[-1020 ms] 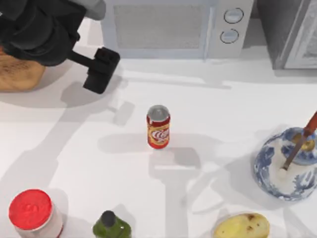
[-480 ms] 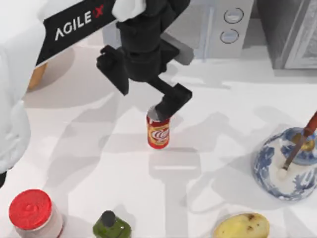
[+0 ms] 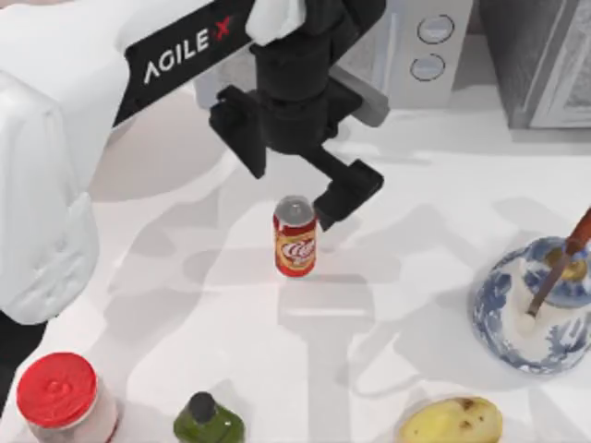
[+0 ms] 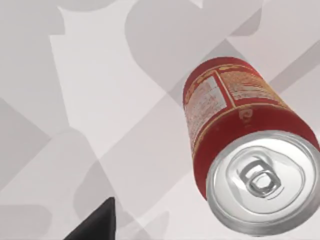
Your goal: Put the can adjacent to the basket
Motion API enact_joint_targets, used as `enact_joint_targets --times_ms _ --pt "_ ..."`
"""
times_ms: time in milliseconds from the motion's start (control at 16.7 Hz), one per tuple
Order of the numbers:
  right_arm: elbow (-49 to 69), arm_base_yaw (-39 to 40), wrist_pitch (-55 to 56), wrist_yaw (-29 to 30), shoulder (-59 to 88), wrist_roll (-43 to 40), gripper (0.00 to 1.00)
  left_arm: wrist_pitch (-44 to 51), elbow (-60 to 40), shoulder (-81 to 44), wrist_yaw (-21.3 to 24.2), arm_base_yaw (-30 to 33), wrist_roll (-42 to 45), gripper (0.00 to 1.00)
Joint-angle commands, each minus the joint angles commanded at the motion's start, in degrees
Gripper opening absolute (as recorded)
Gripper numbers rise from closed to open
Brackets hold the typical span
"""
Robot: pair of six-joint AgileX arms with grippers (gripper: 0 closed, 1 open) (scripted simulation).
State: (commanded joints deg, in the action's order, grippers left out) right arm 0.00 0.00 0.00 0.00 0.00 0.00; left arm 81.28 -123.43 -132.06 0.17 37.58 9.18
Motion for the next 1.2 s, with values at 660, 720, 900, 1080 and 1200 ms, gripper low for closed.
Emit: enact_joint_targets --times_ms 660,720,900,1080,1200 --pt "0.0 0.0 0.0 0.0 0.0 0.0 1.00 -12.3 12.0 -0.2 0.0 0.1 -0.1 1.00" --pt "0.0 0.0 0.0 0.0 0.0 0.0 1.00 -13.1 12.6 -0.4 0.0 0.0 0.1 1.00" --pt "0.0 0.0 0.0 0.0 0.0 0.0 1.00 -13.3 12.8 -0.5 0.0 -0.1 0.1 1.00" --pt "0.0 0.0 0.0 0.0 0.0 0.0 1.00 -13.3 12.8 -0.5 0.0 -0.1 0.1 0.85" --pt "0.0 0.0 0.0 0.0 0.0 0.0 1.00 -13.3 12.8 -0.5 0.0 -0.1 0.1 0.70"
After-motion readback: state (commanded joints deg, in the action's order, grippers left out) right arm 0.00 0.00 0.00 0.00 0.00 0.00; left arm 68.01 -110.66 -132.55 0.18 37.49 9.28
